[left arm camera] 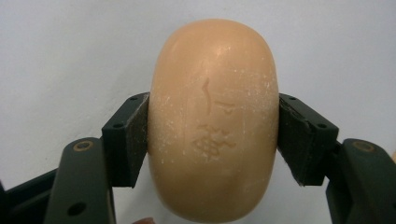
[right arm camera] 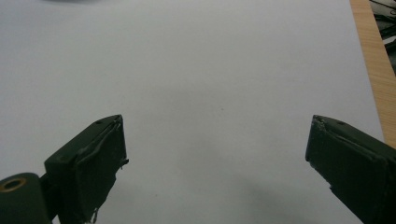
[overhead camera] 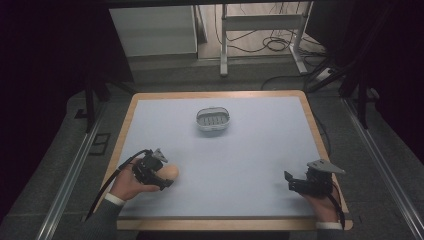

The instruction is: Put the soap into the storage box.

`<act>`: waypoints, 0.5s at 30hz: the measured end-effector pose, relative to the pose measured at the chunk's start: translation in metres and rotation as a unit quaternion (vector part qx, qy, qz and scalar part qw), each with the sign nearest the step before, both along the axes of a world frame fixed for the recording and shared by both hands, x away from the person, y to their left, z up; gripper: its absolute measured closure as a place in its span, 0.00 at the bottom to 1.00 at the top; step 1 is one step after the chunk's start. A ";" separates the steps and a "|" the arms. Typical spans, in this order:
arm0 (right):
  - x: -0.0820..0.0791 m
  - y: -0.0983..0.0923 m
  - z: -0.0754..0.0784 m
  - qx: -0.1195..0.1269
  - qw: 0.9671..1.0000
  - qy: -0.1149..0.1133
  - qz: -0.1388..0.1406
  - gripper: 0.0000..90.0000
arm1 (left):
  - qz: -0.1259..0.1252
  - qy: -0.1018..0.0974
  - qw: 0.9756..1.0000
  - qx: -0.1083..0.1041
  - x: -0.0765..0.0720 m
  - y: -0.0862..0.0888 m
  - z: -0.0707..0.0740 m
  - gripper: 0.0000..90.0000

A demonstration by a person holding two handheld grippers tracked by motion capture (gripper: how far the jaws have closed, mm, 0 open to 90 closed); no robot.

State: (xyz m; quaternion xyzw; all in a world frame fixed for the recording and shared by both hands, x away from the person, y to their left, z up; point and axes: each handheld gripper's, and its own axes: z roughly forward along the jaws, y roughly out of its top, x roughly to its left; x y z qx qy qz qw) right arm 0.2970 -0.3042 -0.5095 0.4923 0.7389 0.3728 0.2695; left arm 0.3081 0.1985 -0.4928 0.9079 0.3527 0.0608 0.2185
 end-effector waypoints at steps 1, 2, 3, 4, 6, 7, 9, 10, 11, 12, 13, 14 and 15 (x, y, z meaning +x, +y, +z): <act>0.000 0.000 0.000 -0.001 1.000 0.000 0.000 0.05 | 0.001 0.000 1.000 0.001 0.001 0.000 0.001 0.36; 0.000 0.000 0.000 0.000 1.000 0.001 0.000 0.05 | 0.001 -0.001 1.000 0.000 0.001 0.000 0.001 0.36; 0.000 0.000 0.000 -0.001 1.000 0.000 0.000 0.05 | 0.001 -0.002 1.000 -0.001 0.002 0.000 0.003 0.36; 0.000 0.000 0.000 -0.001 1.000 0.000 -0.001 0.05 | 0.001 -0.002 1.000 -0.001 0.003 0.001 0.004 0.36; 0.000 -0.001 0.000 -0.001 1.000 0.000 -0.001 0.05 | 0.000 -0.002 1.000 -0.001 0.003 0.001 0.006 0.36; 0.000 -0.001 0.000 0.001 1.000 0.001 -0.001 0.05 | 0.000 -0.004 1.000 -0.003 0.003 0.001 0.007 0.36; 0.000 -0.001 0.000 0.000 1.000 0.001 -0.002 0.05 | 0.000 -0.006 1.000 -0.007 0.004 0.001 0.009 0.36; 0.000 -0.001 0.000 0.000 1.000 0.001 -0.002 0.05 | -0.002 -0.006 1.000 -0.006 0.004 0.001 0.011 0.36; 0.000 -0.001 -0.001 0.000 1.000 0.001 -0.002 0.06 | 0.000 -0.009 1.000 -0.007 0.004 0.001 0.012 0.36; 0.000 -0.001 -0.001 0.000 1.000 0.001 -0.002 0.05 | -0.001 -0.010 1.000 -0.007 0.005 0.001 0.013 0.36; 0.000 -0.001 -0.001 -0.001 1.000 0.001 -0.002 0.05 | -0.001 -0.010 1.000 -0.007 0.005 0.001 0.014 0.36; 0.000 -0.001 -0.001 -0.001 1.000 0.001 -0.002 0.05 | -0.001 -0.010 1.000 -0.007 0.005 0.001 0.014 0.36; 0.000 -0.001 -0.001 -0.001 1.000 0.001 -0.003 0.05 | 0.000 -0.011 1.000 -0.008 0.006 0.001 0.015 0.36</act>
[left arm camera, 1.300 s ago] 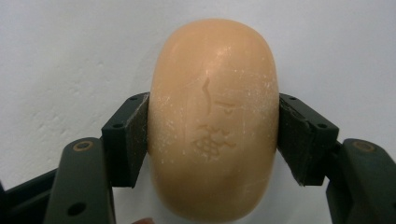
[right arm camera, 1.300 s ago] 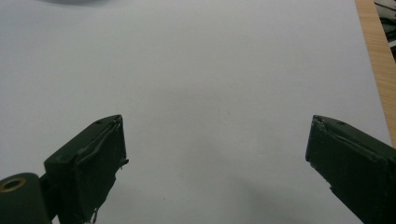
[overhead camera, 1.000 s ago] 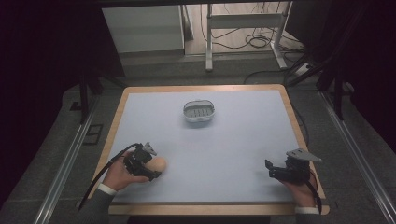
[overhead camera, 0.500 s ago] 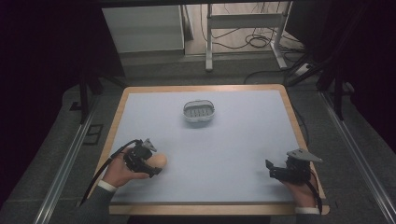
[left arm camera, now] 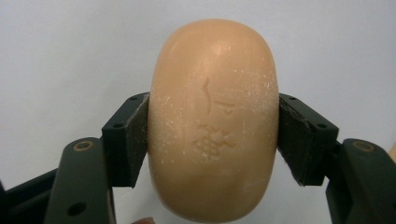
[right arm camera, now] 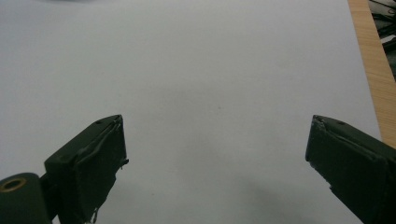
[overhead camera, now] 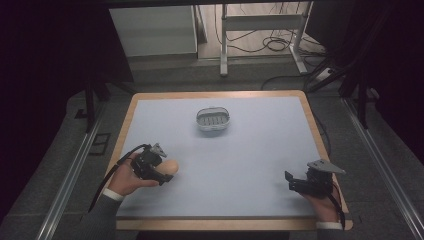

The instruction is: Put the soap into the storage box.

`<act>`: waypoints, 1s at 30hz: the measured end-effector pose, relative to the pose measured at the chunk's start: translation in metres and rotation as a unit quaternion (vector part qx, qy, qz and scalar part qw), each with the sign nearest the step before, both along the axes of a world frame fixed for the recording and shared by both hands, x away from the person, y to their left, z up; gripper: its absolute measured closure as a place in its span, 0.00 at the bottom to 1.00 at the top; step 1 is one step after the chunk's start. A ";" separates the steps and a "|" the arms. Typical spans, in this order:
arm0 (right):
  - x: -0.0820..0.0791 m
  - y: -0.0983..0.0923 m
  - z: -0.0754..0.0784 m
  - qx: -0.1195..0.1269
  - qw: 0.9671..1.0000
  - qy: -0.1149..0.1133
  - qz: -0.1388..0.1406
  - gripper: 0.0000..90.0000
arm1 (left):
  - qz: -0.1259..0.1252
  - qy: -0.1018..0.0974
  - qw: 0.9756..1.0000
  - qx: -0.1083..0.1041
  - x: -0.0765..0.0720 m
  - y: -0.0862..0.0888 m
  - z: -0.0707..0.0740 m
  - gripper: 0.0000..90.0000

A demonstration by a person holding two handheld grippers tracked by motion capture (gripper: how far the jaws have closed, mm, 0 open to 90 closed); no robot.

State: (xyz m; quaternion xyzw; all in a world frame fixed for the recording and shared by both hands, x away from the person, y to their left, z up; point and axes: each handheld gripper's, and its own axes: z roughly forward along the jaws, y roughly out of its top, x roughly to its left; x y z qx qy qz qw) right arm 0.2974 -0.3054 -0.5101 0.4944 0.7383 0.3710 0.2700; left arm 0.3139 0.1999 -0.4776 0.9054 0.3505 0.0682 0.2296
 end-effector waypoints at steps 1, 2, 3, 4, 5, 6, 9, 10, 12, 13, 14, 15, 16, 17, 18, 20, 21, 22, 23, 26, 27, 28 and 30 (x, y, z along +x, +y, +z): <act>0.000 0.000 0.000 0.000 1.000 0.000 0.000 0.05 | 0.000 -0.001 1.000 0.001 0.000 0.000 0.001 0.36; 0.000 0.000 0.000 0.000 1.000 0.000 0.000 0.05 | 0.000 -0.002 1.000 0.000 0.001 0.000 0.002 0.36; 0.000 0.000 0.000 0.000 1.000 -0.001 -0.001 0.05 | -0.001 -0.003 1.000 0.001 0.001 0.000 0.004 0.36; 0.000 0.000 0.000 0.000 1.000 -0.001 -0.001 0.05 | -0.001 -0.003 1.000 0.001 0.001 0.000 0.004 0.36; 0.000 0.000 0.000 0.000 1.000 -0.001 -0.001 0.05 | -0.001 -0.005 1.000 0.000 0.002 -0.001 0.005 0.36; 0.000 0.000 0.000 0.000 1.000 -0.001 -0.001 0.05 | -0.001 -0.005 1.000 0.000 0.002 -0.001 0.005 0.36; 0.000 -0.001 0.000 -0.001 1.000 -0.001 -0.001 0.05 | -0.003 -0.005 1.000 0.000 0.003 -0.002 0.006 0.36; 0.000 -0.001 0.000 -0.001 1.000 -0.001 -0.001 0.05 | -0.003 -0.004 1.000 0.002 0.004 -0.003 0.007 0.36; 0.000 -0.001 0.000 -0.001 1.000 0.000 -0.002 0.05 | -0.004 -0.003 1.000 0.004 0.006 -0.004 0.007 0.36; 0.000 -0.001 0.000 -0.001 1.000 0.000 -0.002 0.05 | -0.004 -0.003 1.000 0.004 0.006 -0.004 0.007 0.36; 0.000 -0.001 -0.001 -0.001 1.000 0.001 -0.003 0.05 | -0.003 -0.003 1.000 0.003 0.007 -0.005 0.006 0.36; 0.000 -0.001 -0.001 -0.001 1.000 0.001 -0.003 0.05 | -0.004 -0.003 1.000 0.005 0.007 -0.005 0.006 0.36; 0.000 -0.001 -0.001 -0.001 1.000 0.001 -0.003 0.05 | -0.005 -0.003 1.000 0.005 0.008 -0.006 0.006 0.36; 0.000 -0.002 -0.001 -0.001 1.000 0.002 -0.003 0.05 | -0.006 -0.002 1.000 0.007 0.009 -0.007 0.006 0.36; 0.000 -0.002 -0.001 -0.001 1.000 0.002 -0.003 0.05 | -0.005 -0.002 1.000 0.005 0.010 -0.007 0.006 0.36; 0.000 -0.002 -0.001 -0.002 1.000 0.002 -0.003 0.05 | -0.006 -0.002 1.000 0.005 0.011 -0.009 0.006 0.36; 0.000 -0.002 -0.001 -0.002 1.000 0.002 -0.003 0.05 | -0.007 -0.003 1.000 0.005 0.011 -0.010 0.006 0.36; 0.001 -0.002 -0.002 -0.003 1.000 0.003 -0.003 0.05 | -0.009 -0.003 1.000 0.006 0.012 -0.011 0.007 0.36; 0.001 -0.002 -0.002 -0.003 1.000 0.003 -0.004 0.05 | -0.009 -0.003 1.000 0.006 0.013 -0.011 0.007 0.36; 0.001 -0.002 -0.002 -0.005 1.000 0.002 -0.003 0.05 | -0.010 -0.001 1.000 0.004 0.015 -0.013 0.006 0.36; 0.001 -0.002 -0.002 -0.004 1.000 0.002 -0.004 0.05 | -0.008 0.000 1.000 0.004 0.015 -0.013 0.005 0.36; 0.001 -0.002 -0.002 -0.005 1.000 0.002 -0.004 0.05 | -0.008 0.000 1.000 0.004 0.015 -0.013 0.005 0.36; 0.001 -0.002 -0.002 -0.005 1.000 0.003 -0.004 0.05 | -0.009 0.000 1.000 0.004 0.017 -0.013 0.004 0.36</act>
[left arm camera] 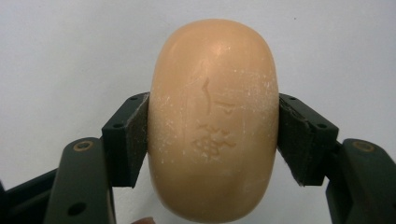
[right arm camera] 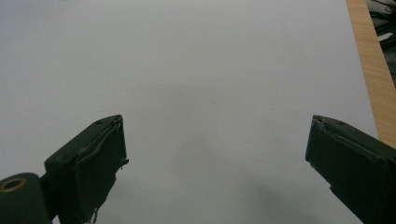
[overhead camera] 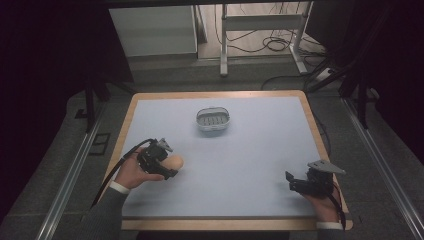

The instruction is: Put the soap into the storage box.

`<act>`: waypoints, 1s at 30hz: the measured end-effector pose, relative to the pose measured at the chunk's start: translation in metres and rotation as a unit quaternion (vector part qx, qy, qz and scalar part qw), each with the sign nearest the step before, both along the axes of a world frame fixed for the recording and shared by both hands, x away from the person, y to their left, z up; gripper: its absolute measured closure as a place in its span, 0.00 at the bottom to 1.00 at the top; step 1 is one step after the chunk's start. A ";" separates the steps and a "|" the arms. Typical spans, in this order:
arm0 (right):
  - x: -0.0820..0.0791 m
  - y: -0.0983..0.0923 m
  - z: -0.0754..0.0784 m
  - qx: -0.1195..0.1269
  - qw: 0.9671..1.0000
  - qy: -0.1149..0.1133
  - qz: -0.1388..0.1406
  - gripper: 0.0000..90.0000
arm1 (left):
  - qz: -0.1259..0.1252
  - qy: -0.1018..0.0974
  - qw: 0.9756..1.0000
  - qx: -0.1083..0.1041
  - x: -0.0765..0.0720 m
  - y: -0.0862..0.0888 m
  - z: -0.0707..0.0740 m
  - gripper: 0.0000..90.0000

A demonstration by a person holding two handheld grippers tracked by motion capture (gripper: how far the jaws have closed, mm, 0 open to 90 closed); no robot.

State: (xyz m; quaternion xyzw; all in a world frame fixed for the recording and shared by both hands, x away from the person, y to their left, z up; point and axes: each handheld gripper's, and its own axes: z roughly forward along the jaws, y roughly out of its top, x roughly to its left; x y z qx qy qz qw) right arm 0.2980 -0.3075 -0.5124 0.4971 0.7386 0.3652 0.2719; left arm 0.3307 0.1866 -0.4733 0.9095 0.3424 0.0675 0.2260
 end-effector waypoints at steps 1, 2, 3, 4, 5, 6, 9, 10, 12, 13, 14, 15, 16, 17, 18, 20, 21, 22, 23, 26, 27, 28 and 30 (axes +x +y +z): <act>0.000 0.000 0.000 0.000 1.000 0.000 0.000 0.05 | 0.000 0.001 1.000 0.000 0.001 0.000 0.000 0.36; 0.000 0.000 0.000 0.000 1.000 0.000 0.000 0.05 | 0.000 0.001 1.000 0.000 0.002 -0.001 -0.001 0.36; 0.000 0.000 0.000 0.000 1.000 0.000 0.000 0.05 | 0.000 0.001 1.000 0.000 0.002 -0.001 -0.001 0.36; 0.000 0.000 0.000 0.000 1.000 0.000 -0.001 0.05 | -0.001 0.002 1.000 -0.001 0.003 -0.001 -0.001 0.36; 0.000 0.000 0.000 0.000 1.000 0.000 -0.001 0.05 | -0.001 0.002 1.000 -0.001 0.003 -0.001 -0.001 0.36; 0.000 0.000 0.000 -0.001 1.000 0.000 0.000 0.05 | -0.001 0.002 1.000 -0.001 0.003 -0.001 -0.001 0.36; 0.000 0.001 0.000 -0.001 1.000 0.000 0.001 0.06 | -0.001 0.003 1.000 0.000 0.005 -0.002 0.000 0.36; 0.000 0.001 0.000 -0.001 1.000 0.000 0.002 0.06 | -0.001 0.003 1.000 0.002 0.006 -0.002 0.000 0.36; -0.001 0.001 0.000 -0.003 1.000 0.000 0.004 0.06 | -0.001 0.003 1.000 0.003 0.007 -0.003 0.001 0.36; -0.001 0.001 0.000 -0.003 1.000 0.000 0.004 0.06 | -0.001 0.002 1.000 0.002 0.007 -0.003 0.001 0.36; -0.001 0.001 0.000 -0.003 1.000 -0.001 0.004 0.07 | -0.001 0.002 1.000 0.002 0.008 -0.003 0.001 0.36; -0.001 0.001 0.000 -0.003 1.000 -0.001 0.004 0.07 | 0.000 0.002 1.000 0.001 0.008 -0.003 0.001 0.36; 0.000 0.001 0.000 -0.004 1.000 0.000 0.003 0.07 | -0.001 0.001 1.000 0.002 0.009 -0.004 0.002 0.36; 0.000 0.001 0.000 -0.004 1.000 0.000 0.003 0.07 | 0.001 0.001 1.000 0.001 0.010 -0.004 0.002 0.36; 0.000 0.001 0.000 -0.004 1.000 0.001 0.003 0.07 | 0.000 0.001 1.000 0.000 0.012 -0.004 0.002 0.36; 0.000 0.001 0.000 -0.004 1.000 0.001 0.004 0.07 | 0.000 0.000 1.000 0.001 0.013 -0.005 0.002 0.36; 0.000 0.001 0.000 -0.004 1.000 0.001 0.004 0.07 | 0.000 0.000 1.000 0.001 0.013 -0.005 0.002 0.36; 0.000 0.001 0.000 -0.006 1.000 0.001 0.004 0.07 | 0.000 0.001 1.000 0.002 0.014 -0.006 0.002 0.36; 0.000 0.001 0.000 -0.006 1.000 0.001 0.004 0.07 | -0.001 0.001 1.000 0.001 0.014 -0.006 0.002 0.36; 0.000 0.001 -0.001 -0.008 1.000 0.001 0.004 0.07 | 0.001 0.002 1.000 -0.003 0.016 -0.006 0.003 0.36; 0.000 0.001 -0.001 -0.008 1.000 0.001 0.004 0.07 | 0.001 0.002 1.000 -0.001 0.017 -0.006 0.003 0.36; -0.001 0.001 0.000 -0.008 1.000 0.001 0.004 0.07 | 0.001 0.003 1.000 0.002 0.018 -0.006 0.003 0.36; -0.001 0.001 -0.001 -0.008 1.000 0.001 0.004 0.07 | 0.002 0.004 1.000 0.000 0.018 -0.006 0.002 0.36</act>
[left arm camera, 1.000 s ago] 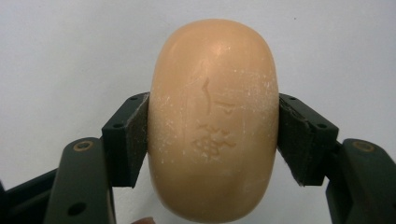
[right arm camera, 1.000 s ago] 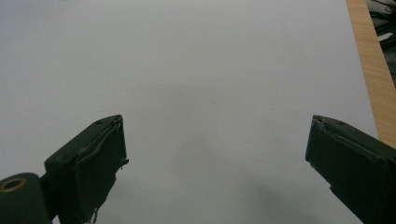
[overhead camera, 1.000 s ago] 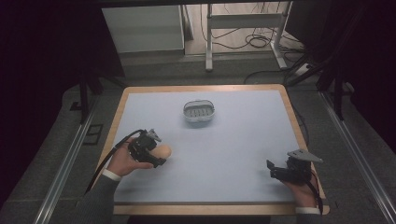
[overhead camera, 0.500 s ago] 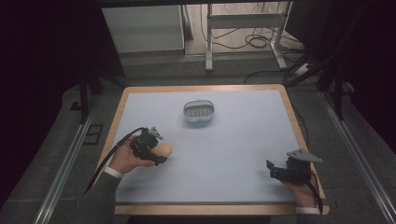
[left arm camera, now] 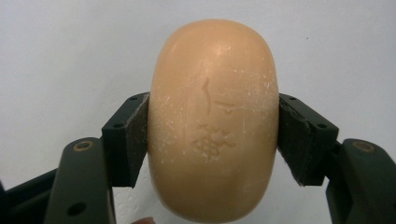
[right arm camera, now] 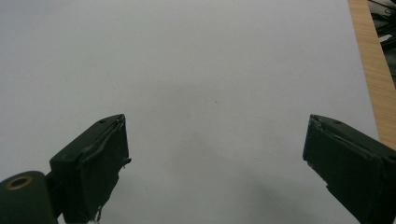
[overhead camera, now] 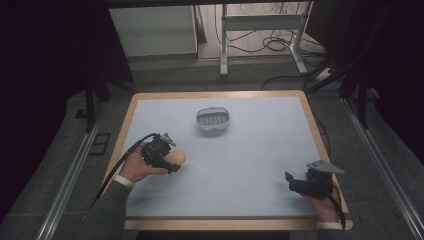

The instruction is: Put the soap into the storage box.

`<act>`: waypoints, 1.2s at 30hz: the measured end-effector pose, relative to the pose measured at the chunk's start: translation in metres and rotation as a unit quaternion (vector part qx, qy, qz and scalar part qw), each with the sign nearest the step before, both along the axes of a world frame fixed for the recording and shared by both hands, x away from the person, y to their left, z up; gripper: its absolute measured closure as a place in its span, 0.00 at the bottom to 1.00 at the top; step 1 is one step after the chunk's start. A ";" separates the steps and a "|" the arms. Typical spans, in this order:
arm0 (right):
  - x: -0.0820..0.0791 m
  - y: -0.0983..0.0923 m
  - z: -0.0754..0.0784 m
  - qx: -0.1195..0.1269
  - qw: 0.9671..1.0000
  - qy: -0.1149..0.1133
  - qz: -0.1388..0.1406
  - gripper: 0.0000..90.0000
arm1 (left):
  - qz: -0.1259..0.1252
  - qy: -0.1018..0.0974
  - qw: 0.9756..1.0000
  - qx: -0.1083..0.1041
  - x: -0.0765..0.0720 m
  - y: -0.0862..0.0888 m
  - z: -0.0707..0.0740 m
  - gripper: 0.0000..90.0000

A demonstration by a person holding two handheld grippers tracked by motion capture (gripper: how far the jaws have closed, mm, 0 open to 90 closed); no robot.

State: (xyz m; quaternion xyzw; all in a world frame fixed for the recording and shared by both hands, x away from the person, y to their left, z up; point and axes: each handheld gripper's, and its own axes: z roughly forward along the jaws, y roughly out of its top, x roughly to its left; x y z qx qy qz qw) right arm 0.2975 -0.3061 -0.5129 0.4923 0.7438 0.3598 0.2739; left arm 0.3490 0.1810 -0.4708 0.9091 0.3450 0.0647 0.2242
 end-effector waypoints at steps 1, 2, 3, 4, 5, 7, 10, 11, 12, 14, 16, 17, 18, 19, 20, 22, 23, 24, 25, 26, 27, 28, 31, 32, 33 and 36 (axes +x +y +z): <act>0.000 0.000 0.000 0.000 1.000 0.000 0.000 0.07 | 0.000 0.000 1.000 0.000 0.000 0.000 0.000 0.36; 0.000 0.000 0.000 -0.002 1.000 0.000 0.000 0.07 | 0.000 0.000 1.000 0.001 0.001 0.000 0.001 0.36; 0.000 0.000 0.000 -0.002 1.000 0.000 0.000 0.07 | -0.001 0.000 1.000 0.002 0.001 -0.001 0.001 0.36; 0.000 0.000 -0.001 -0.002 1.000 0.000 0.000 0.07 | -0.001 0.000 1.000 0.004 0.002 -0.001 0.002 0.36; 0.000 0.000 -0.001 -0.003 1.000 0.002 -0.002 0.07 | 0.000 -0.001 1.000 0.003 0.002 -0.001 0.002 0.36; 0.001 0.000 -0.001 -0.003 1.000 0.003 -0.002 0.07 | -0.002 -0.001 1.000 0.005 0.004 -0.002 0.003 0.36; 0.001 0.000 -0.001 -0.001 1.000 0.003 -0.003 0.08 | -0.001 -0.002 1.000 0.004 0.007 -0.004 0.004 0.36; 0.001 0.000 -0.001 -0.001 1.000 0.003 -0.003 0.08 | -0.001 -0.002 1.000 0.004 0.007 -0.004 0.004 0.36; 0.001 0.000 -0.001 -0.002 1.000 0.003 -0.002 0.08 | -0.003 -0.003 1.000 0.004 0.008 -0.005 0.005 0.36; 0.001 -0.001 -0.001 -0.002 1.000 0.005 -0.002 0.07 | -0.003 -0.004 1.000 0.003 0.009 -0.005 0.006 0.36; 0.001 -0.001 -0.001 -0.002 1.000 0.005 -0.001 0.07 | -0.004 -0.006 1.000 0.004 0.010 -0.006 0.007 0.36; 0.001 -0.001 -0.002 -0.001 1.000 0.005 -0.001 0.08 | -0.004 -0.006 1.000 0.003 0.011 -0.007 0.007 0.36; 0.001 -0.001 -0.001 0.000 1.000 0.006 -0.002 0.08 | -0.003 -0.006 1.000 0.003 0.012 -0.007 0.007 0.36; 0.001 -0.001 -0.001 0.000 1.000 0.006 -0.002 0.08 | -0.003 -0.006 1.000 0.003 0.013 -0.008 0.007 0.36; 0.001 -0.001 -0.001 0.001 1.000 0.006 -0.002 0.07 | -0.005 -0.005 1.000 0.005 0.014 -0.008 0.008 0.36; 0.001 -0.001 -0.001 0.000 1.000 0.006 -0.002 0.08 | -0.005 -0.006 1.000 0.003 0.016 -0.009 0.009 0.36; 0.001 -0.001 -0.001 0.000 1.000 0.006 -0.002 0.08 | -0.005 -0.004 1.000 0.004 0.017 -0.009 0.009 0.36; 0.001 -0.001 -0.002 0.000 1.000 0.006 -0.002 0.07 | -0.005 -0.005 1.000 0.005 0.018 -0.009 0.010 0.36; 0.001 -0.001 -0.002 0.000 1.000 0.006 -0.002 0.07 | -0.005 -0.005 1.000 0.005 0.018 -0.009 0.010 0.36; 0.001 -0.001 -0.002 -0.001 1.000 0.007 -0.001 0.08 | -0.004 -0.005 1.000 0.005 0.019 -0.009 0.011 0.36; 0.001 -0.001 -0.002 -0.001 1.000 0.007 -0.001 0.08 | -0.005 -0.005 1.000 0.004 0.020 -0.009 0.011 0.36; 0.001 -0.002 -0.002 -0.001 1.000 0.007 -0.003 0.08 | -0.005 -0.008 1.000 0.001 0.022 -0.009 0.012 0.36; 0.001 -0.002 -0.002 -0.001 1.000 0.007 -0.004 0.08 | -0.005 -0.008 1.000 -0.001 0.024 -0.010 0.013 0.36; 0.002 -0.002 -0.002 -0.001 1.000 0.008 -0.004 0.07 | -0.004 -0.008 1.000 -0.004 0.025 -0.010 0.012 0.36; 0.002 -0.002 -0.002 -0.002 1.000 0.007 -0.005 0.08 | -0.002 -0.006 1.000 -0.004 0.027 -0.010 0.011 0.36; 0.002 -0.002 -0.002 -0.002 1.000 0.009 -0.005 0.08 | -0.001 -0.004 1.000 -0.003 0.029 -0.009 0.010 0.36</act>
